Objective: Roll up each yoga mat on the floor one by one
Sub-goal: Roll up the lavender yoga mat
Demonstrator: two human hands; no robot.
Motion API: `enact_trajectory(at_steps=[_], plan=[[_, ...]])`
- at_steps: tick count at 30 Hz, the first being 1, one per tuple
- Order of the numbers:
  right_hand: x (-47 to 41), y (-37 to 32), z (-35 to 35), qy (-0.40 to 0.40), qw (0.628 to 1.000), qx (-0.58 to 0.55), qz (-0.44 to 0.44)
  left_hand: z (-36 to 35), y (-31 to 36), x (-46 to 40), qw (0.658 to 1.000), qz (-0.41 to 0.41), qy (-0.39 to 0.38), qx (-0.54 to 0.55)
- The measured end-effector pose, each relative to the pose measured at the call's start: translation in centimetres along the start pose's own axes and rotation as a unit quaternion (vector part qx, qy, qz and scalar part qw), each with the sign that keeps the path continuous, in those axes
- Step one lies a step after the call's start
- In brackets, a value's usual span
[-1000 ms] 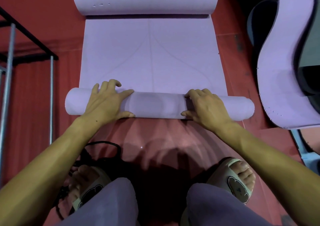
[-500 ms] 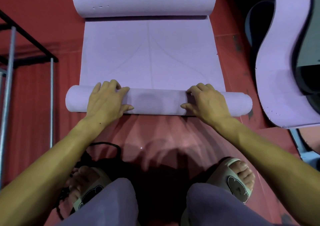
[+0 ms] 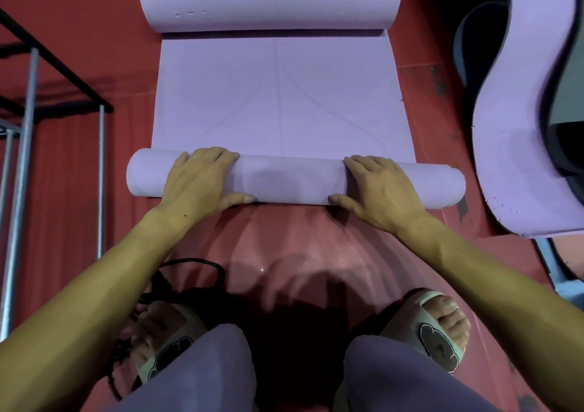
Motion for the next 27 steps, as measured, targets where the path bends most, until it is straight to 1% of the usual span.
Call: enact_trajectory(at_steps=[3,6,8,11,14,20,23,25,27], plan=[[-0.1,0.2,-0.7,-0.017,0.999,0.042,0.010,-0.8,0.1,-0.2,1.000,0.002,-0.027,-0.014],[-0.5,0.4,-0.9,0.007,0.998,0.059,0.014,-1.5,0.4,-0.4,0.998,-0.007,-0.003,-0.066],[-0.9,0.5,-0.9,0.024,0.997,0.064,0.021,-1.5,0.4,-0.6,0.997,-0.002,0.018,-0.072],[-1.4,0.5,-0.5,0.013,0.998,0.060,0.025,-1.5,0.4,-0.8,0.997,0.000,0.018,-0.070],[-1.8,0.7,-0.1,-0.030,0.996,0.077,0.026,-1.2,0.4,-0.7,0.999,-0.004,-0.001,-0.041],[-0.7,0.7,-0.1,-0.135,0.985,0.094,0.059,-1.0,0.9,0.9,0.994,0.002,-0.105,0.019],[-0.1,0.5,-0.2,-0.224,0.969,0.086,0.055,-1.3,0.9,2.0,0.987,-0.003,-0.159,0.027],[0.2,0.3,-0.1,-0.266,0.959,0.080,0.053,-1.5,0.9,2.7,0.983,-0.006,-0.177,0.039],[0.3,0.2,0.3,-0.282,0.955,0.074,0.050,-1.5,0.9,3.1,0.982,-0.004,-0.180,0.058]])
Point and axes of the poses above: each hand's wrist, its own x-axis away from the middle knuckle, its own z-axis out of the back of the hand, y = z × x, the point moved 4 cm from there along -x, towards the middle knuckle, and after that the axes turned 14 degrees about -z, right-handed, at the moved point
